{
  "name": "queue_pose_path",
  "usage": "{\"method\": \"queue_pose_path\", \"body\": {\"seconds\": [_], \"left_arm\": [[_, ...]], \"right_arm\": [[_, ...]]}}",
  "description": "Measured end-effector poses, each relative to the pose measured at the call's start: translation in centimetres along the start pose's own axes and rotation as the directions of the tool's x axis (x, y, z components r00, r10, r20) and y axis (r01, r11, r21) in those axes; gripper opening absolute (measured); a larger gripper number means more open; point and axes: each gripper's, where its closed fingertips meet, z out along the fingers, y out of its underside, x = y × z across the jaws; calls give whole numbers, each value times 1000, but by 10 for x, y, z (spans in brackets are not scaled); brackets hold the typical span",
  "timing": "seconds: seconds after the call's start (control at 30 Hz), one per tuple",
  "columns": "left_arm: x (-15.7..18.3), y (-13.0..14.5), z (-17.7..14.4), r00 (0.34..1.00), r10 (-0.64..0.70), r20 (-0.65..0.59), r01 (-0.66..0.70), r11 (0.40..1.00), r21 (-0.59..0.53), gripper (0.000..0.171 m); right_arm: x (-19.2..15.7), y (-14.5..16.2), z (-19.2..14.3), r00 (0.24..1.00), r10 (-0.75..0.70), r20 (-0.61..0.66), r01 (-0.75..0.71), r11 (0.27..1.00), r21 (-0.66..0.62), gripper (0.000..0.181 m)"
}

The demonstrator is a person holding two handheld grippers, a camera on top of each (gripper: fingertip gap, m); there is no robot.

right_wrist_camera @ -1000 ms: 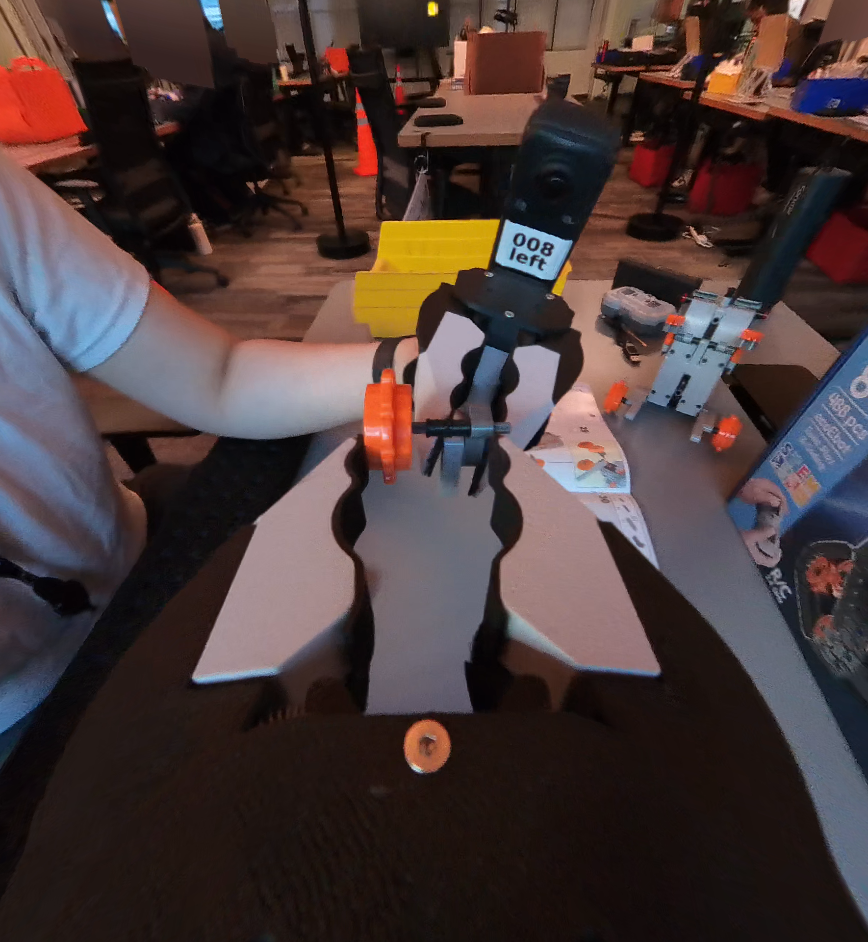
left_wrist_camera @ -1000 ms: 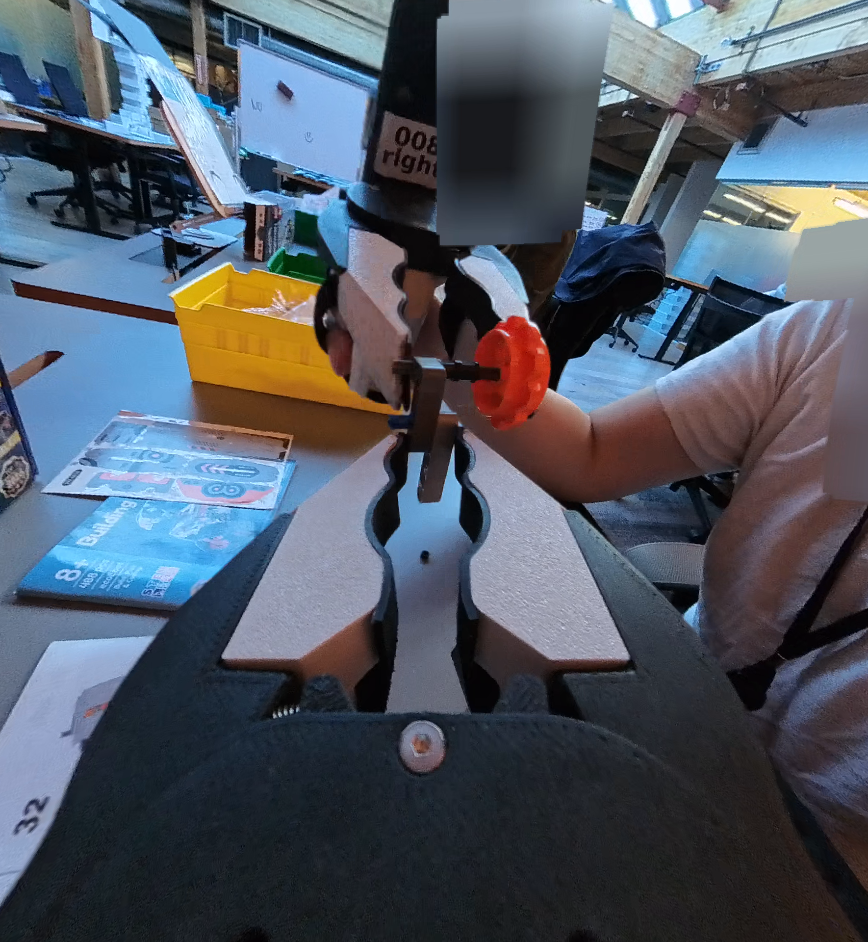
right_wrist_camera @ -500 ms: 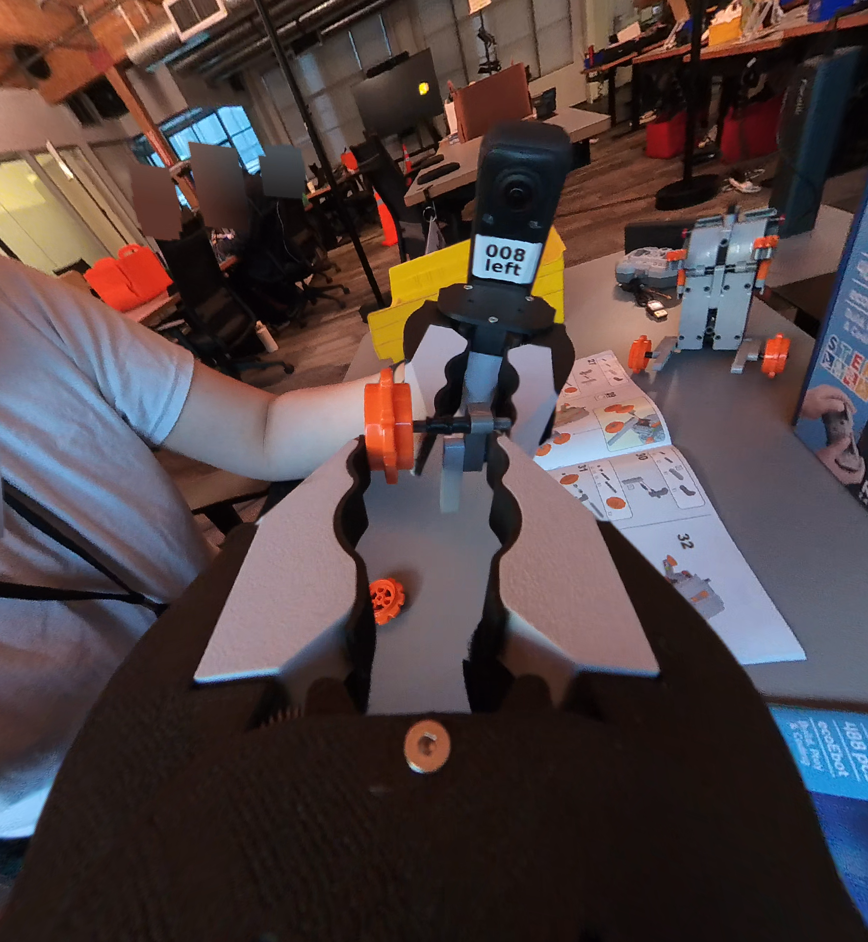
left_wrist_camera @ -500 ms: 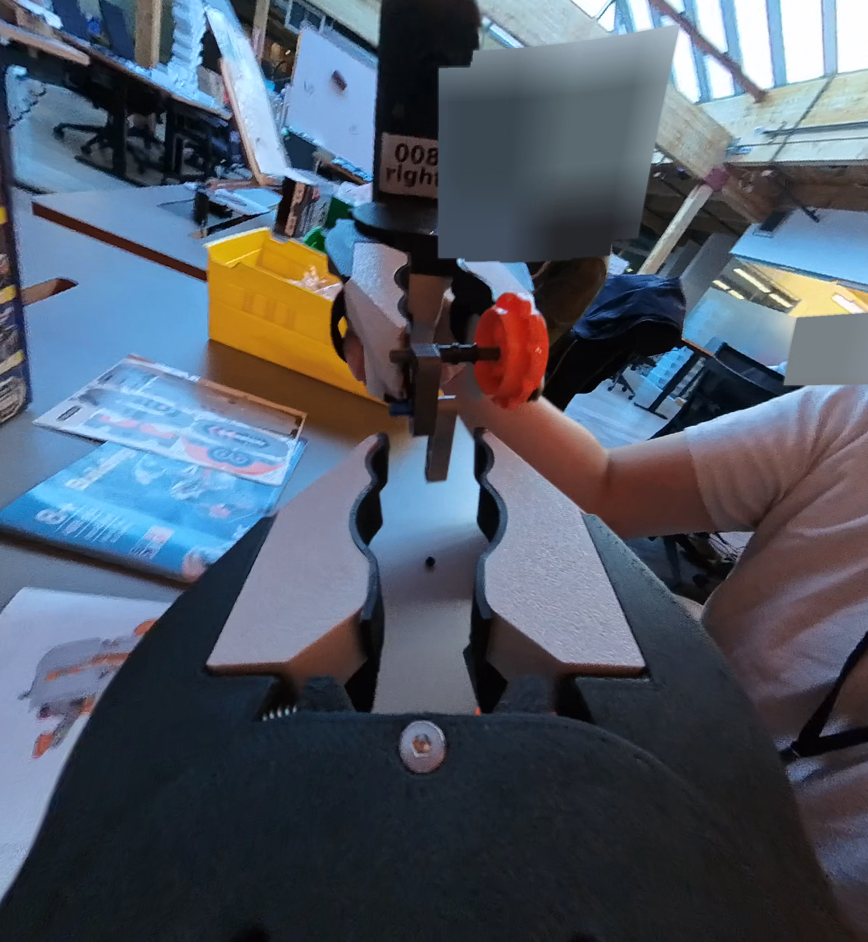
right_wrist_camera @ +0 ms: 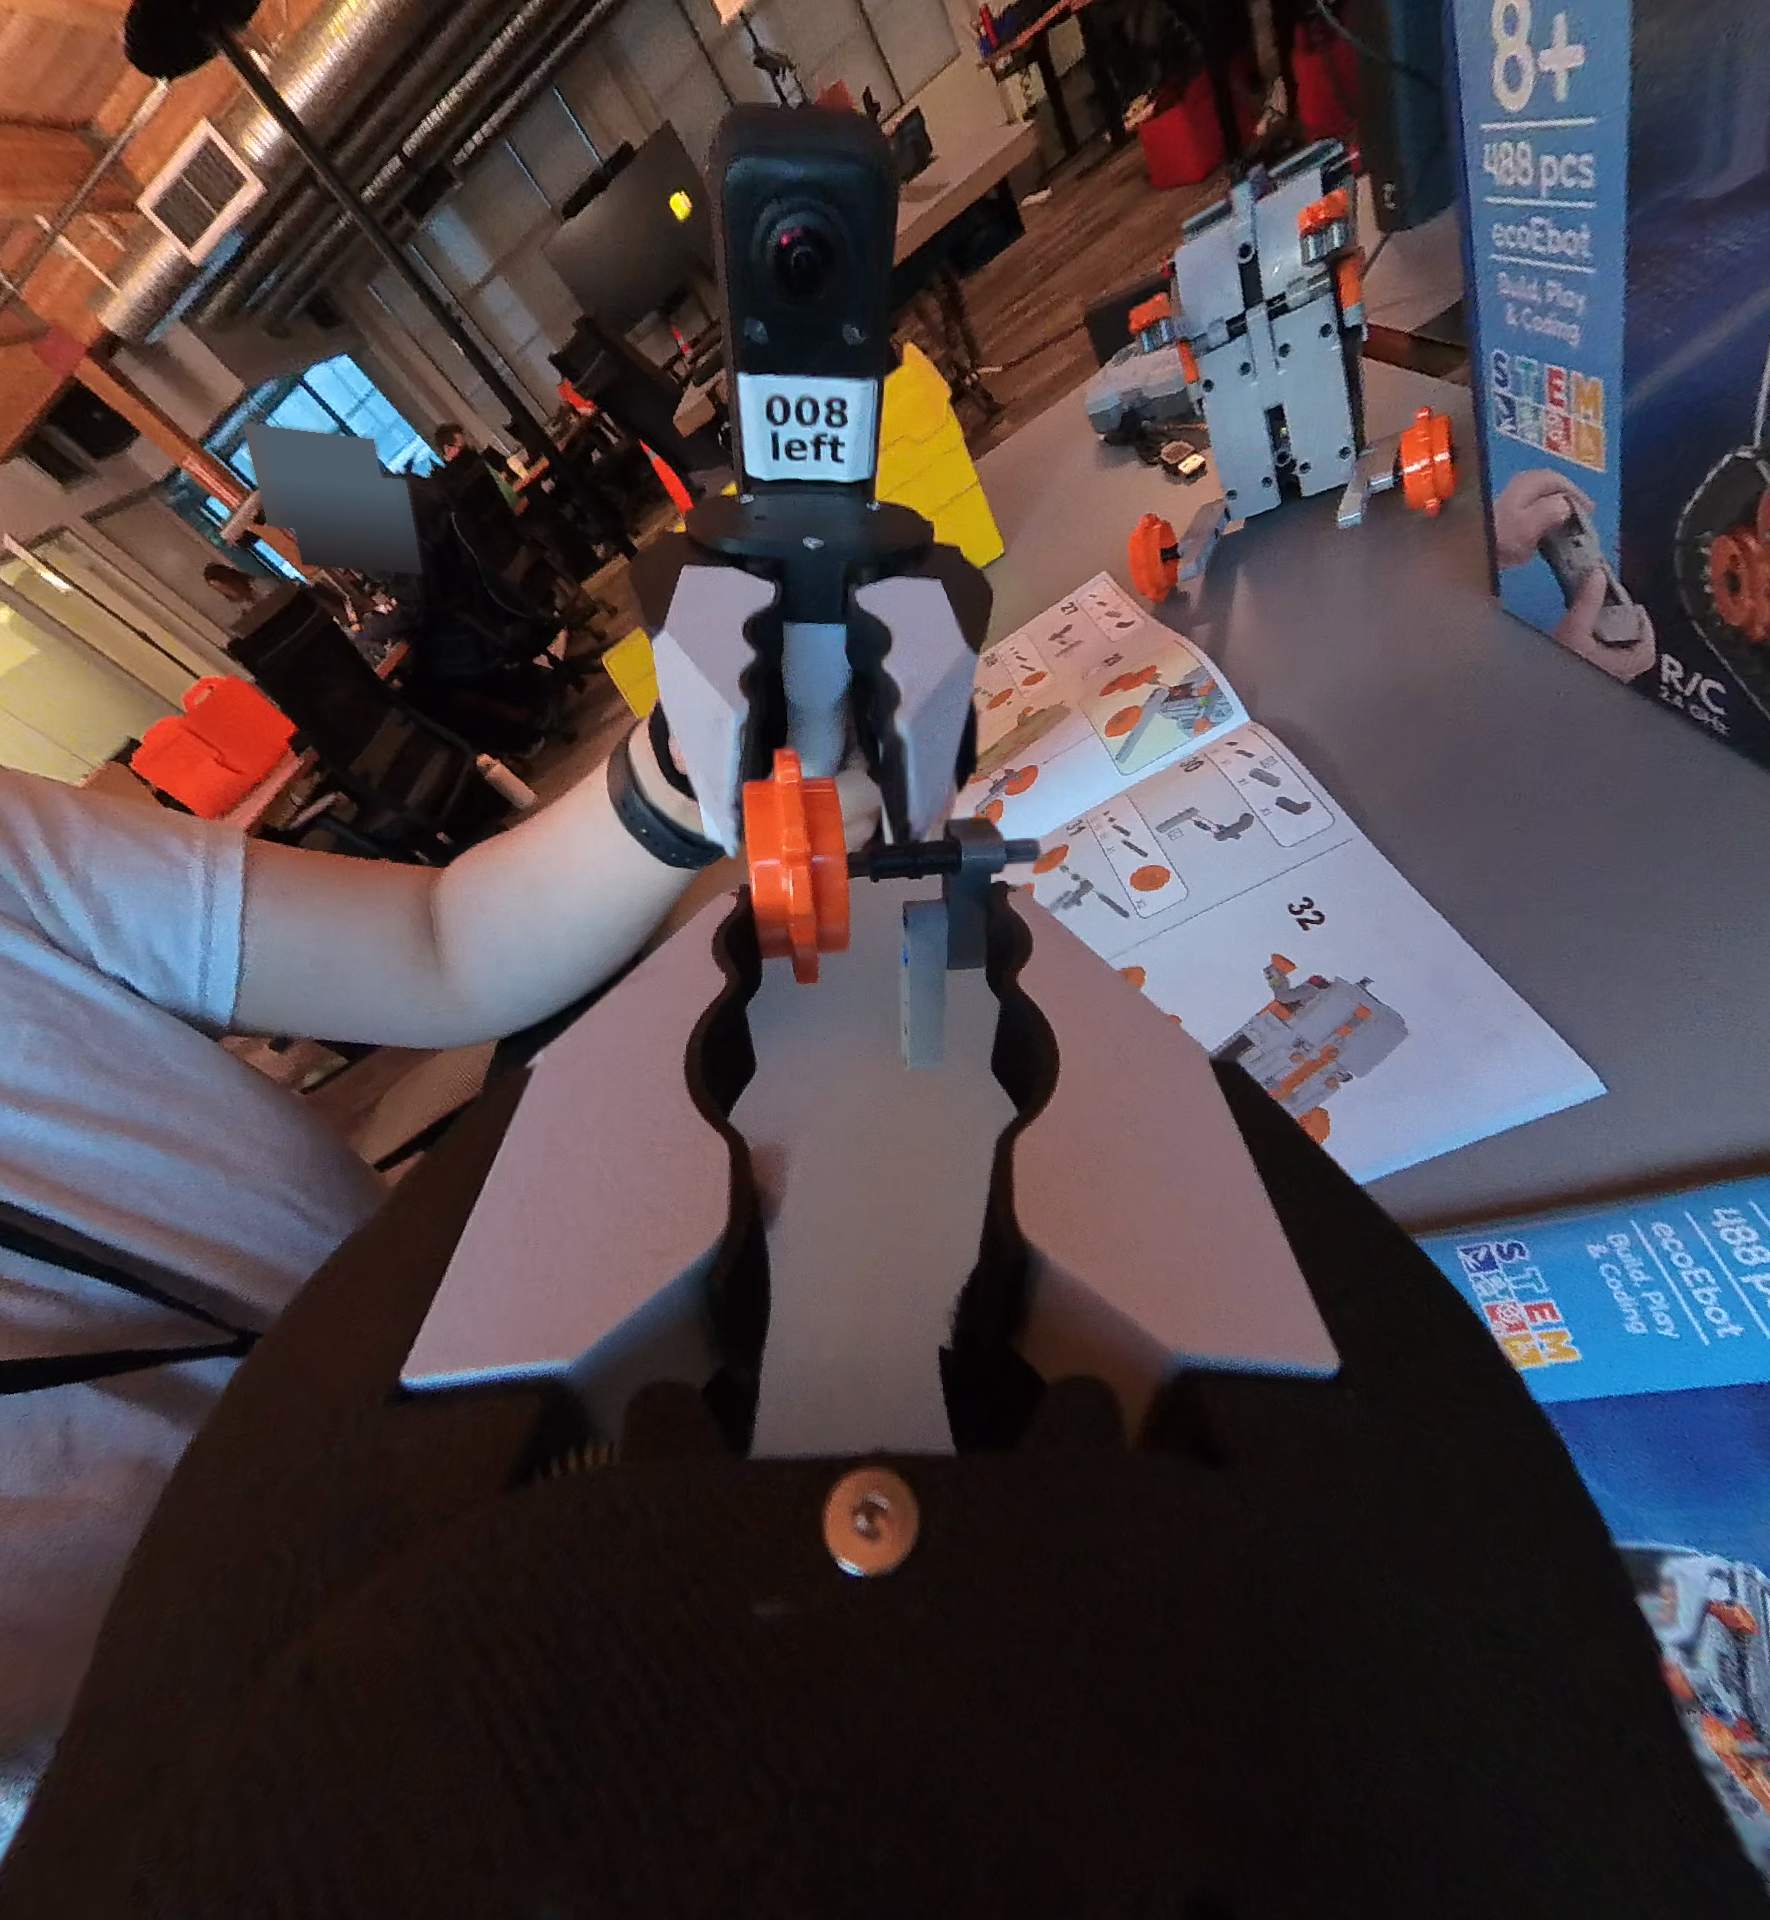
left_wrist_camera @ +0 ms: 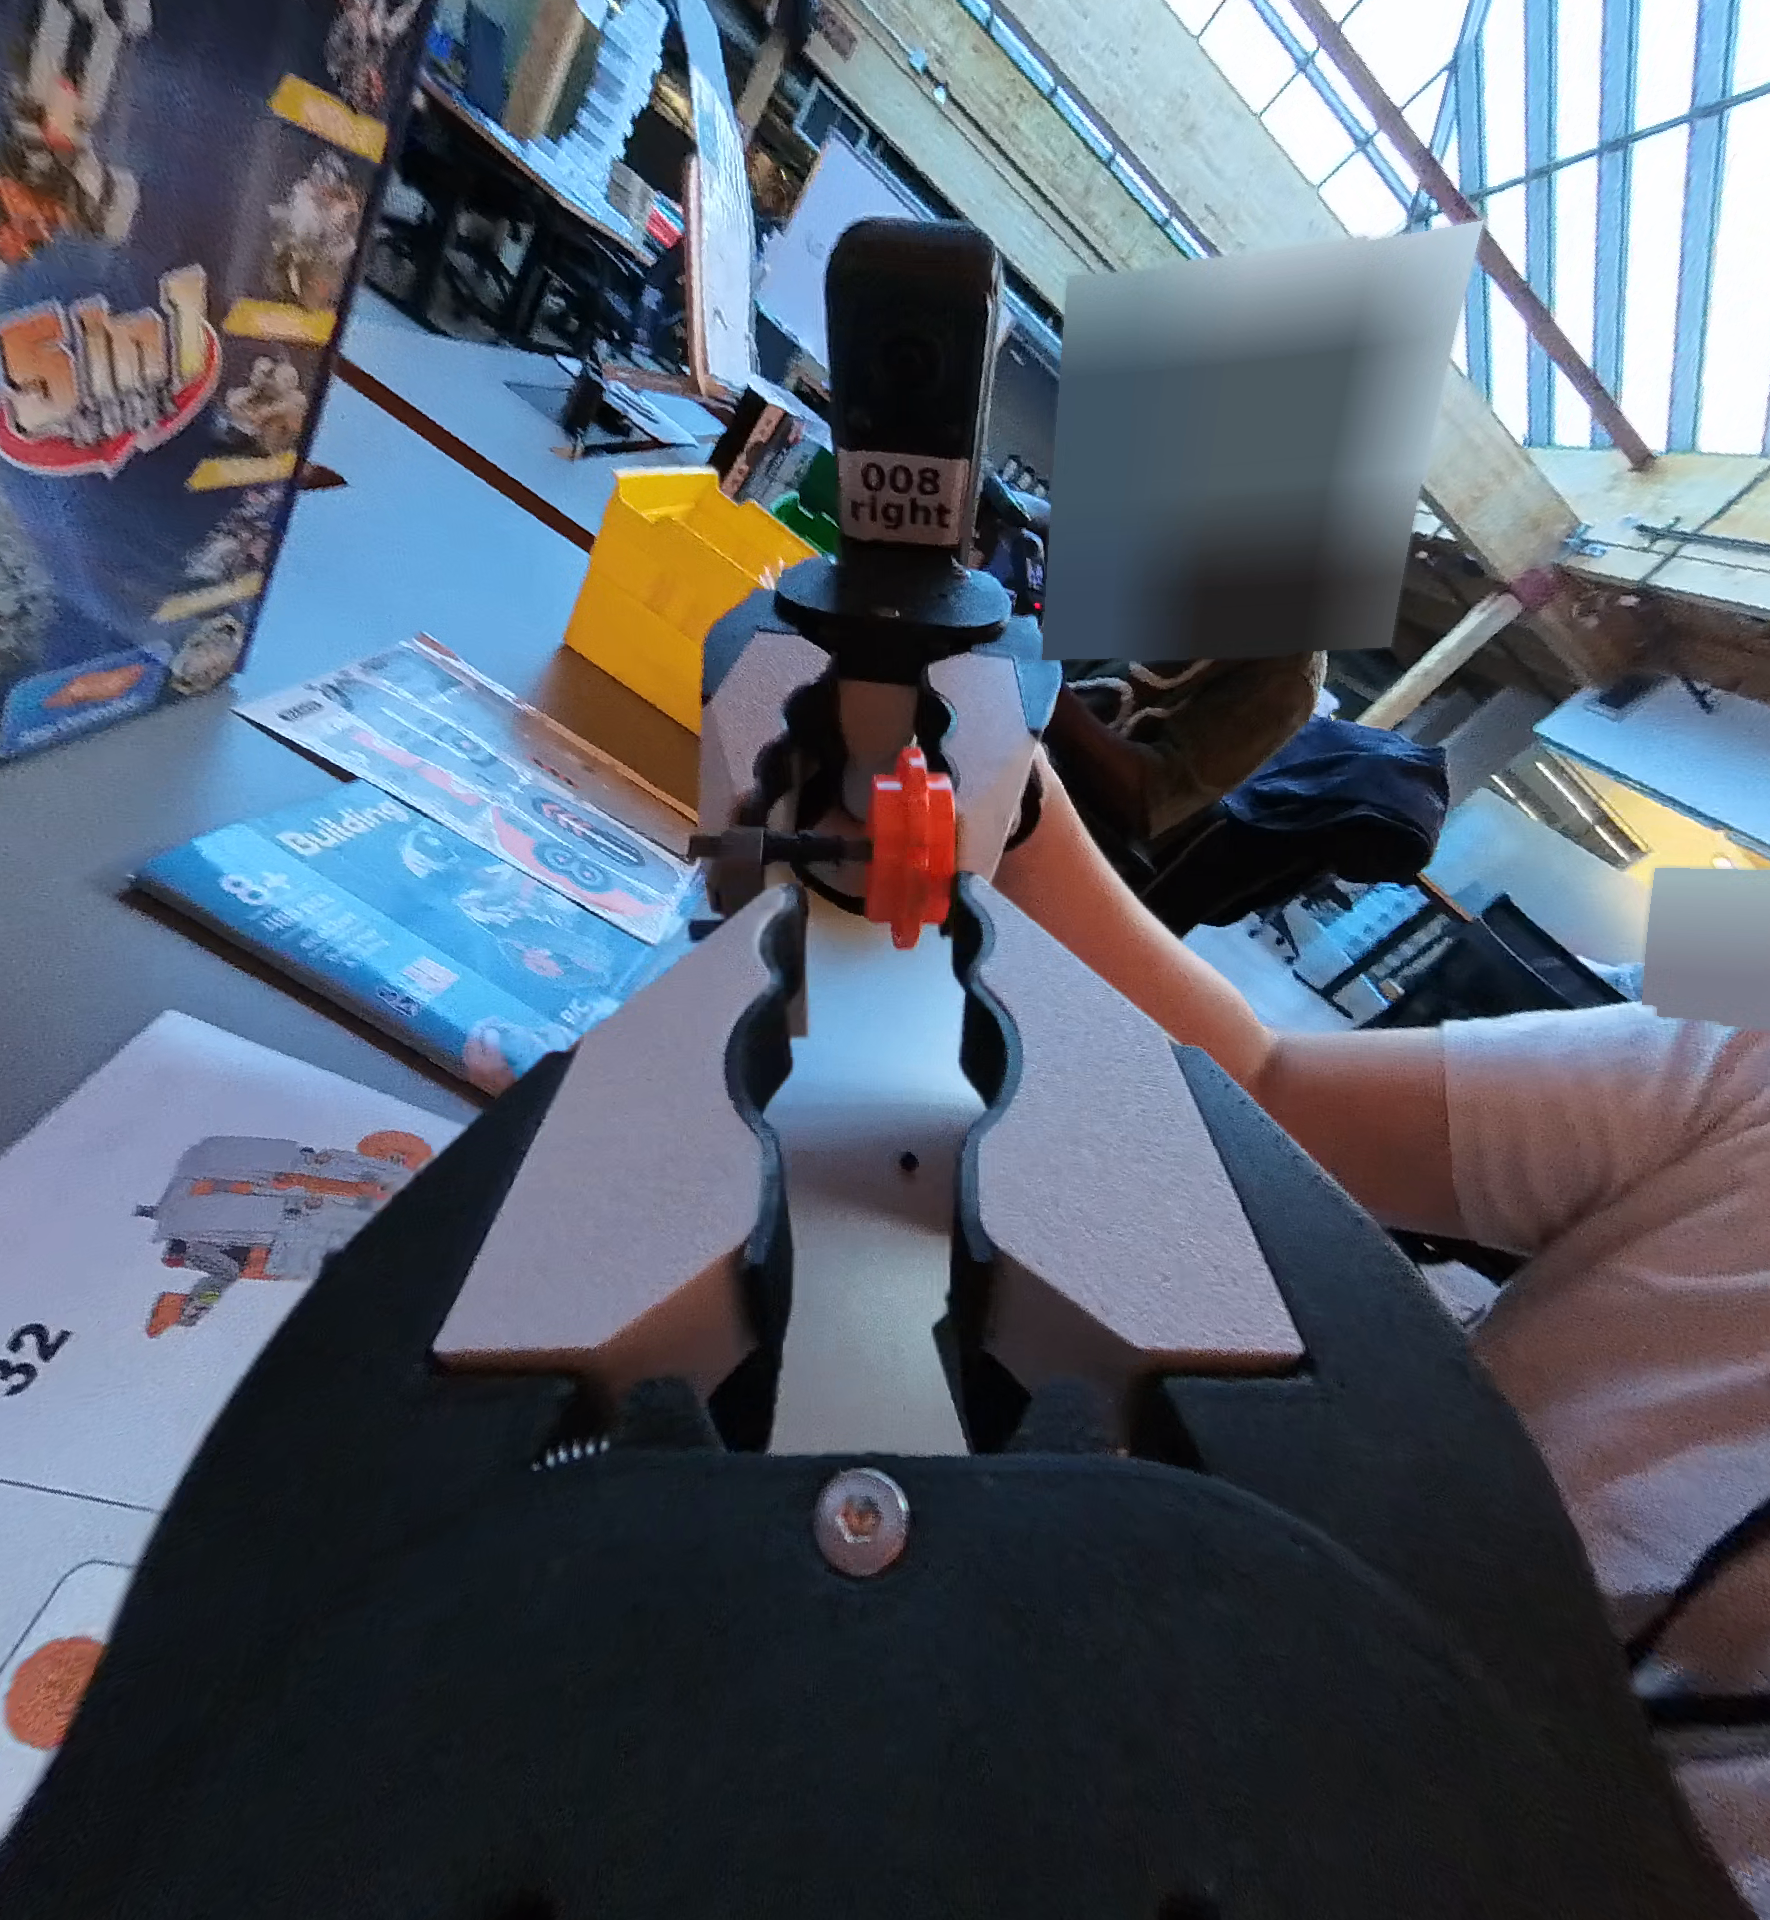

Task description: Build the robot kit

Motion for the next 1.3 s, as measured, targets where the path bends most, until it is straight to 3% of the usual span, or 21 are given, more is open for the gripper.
{"method": "queue_pose_path", "body": {"seconds": [0.13, 0.27, 0.33, 0.43, 0.57, 0.87, 1.0, 1.07, 1.13, 1.17, 1.3], "left_arm": [[-6, 7, 0, 998, 54, 44, -52, 998, -47, 43], [-2, -5, -6, 965, 236, 114, -234, 972, -27, 54], [14, -10, -5, 928, 360, 101, -360, 933, -17, 57], [29, -2, 1, 853, 514, 90, -507, 857, -96, 55], [36, -4, 2, 752, 646, 133, -632, 763, -134, 48], [48, -1, 5, 656, 745, 120, -727, 666, -165, 45], [55, -5, 6, 694, 713, 102, -700, 701, -135, 44], [54, -8, 6, 712, 693, 112, -683, 721, -118, 44], [58, -9, 6, 741, 665, 93, -660, 746, -88, 44], [58, -12, 5, 748, 657, 99, -653, 754, -73, 44], [66, -15, 3, 695, 711, 106, -711, 702, -47, 44]], "right_arm": [[0, -3, 1, 1000, -11, 7, 11, 999, 30, 42], [-10, -11, 1, 964, -260, -58, 262, 965, 28, 42], [-19, -13, 1, 891, -443, -103, 445, 896, -1, 43], [-34, -16, 4, 755, -641, -140, 644, 765, -33, 42], [-43, -16, 3, 659, -736, -156, 734, 674, -79, 43], [-56, -12, -1, 684, -724, -88, 723, 689, -47, 44], [-65, -15, -5, 728, -684, -51, 684, 729, -18, 44], [-78, -11, -6, 767, -641, 40, 640, 768, 22, 45], [-72, -17, -6, 793, -610, 13, 609, 793, 33, 36], [-70, -21, -7, 803, -596, -3, 595, 802, 46, 41], [-69, -24, -10, 808, -589, -22, 589, 807, 44, 54]]}}
